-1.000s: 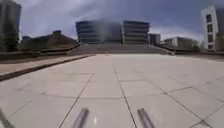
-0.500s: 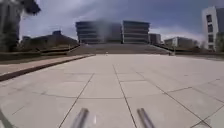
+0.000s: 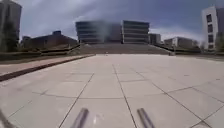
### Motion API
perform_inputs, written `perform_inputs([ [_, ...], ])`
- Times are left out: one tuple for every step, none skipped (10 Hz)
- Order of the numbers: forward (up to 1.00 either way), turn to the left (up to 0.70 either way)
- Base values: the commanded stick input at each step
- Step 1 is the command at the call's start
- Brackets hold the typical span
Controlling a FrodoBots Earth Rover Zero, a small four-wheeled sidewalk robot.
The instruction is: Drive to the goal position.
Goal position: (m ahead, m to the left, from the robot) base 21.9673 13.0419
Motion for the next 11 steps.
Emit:
perform_inputs([
  [0.75, 0.00],
  [0.25, 0.00],
  [0.00, 0.00],
  [0.00, 0.00],
  [0.00, 0.00],
  [0.67, 0.00],
  [0.88, 0.00],
  [0.72, 0.00],
  [0.56, 0.00],
  [0.39, 0.00],
  [0.23, 0.00],
])
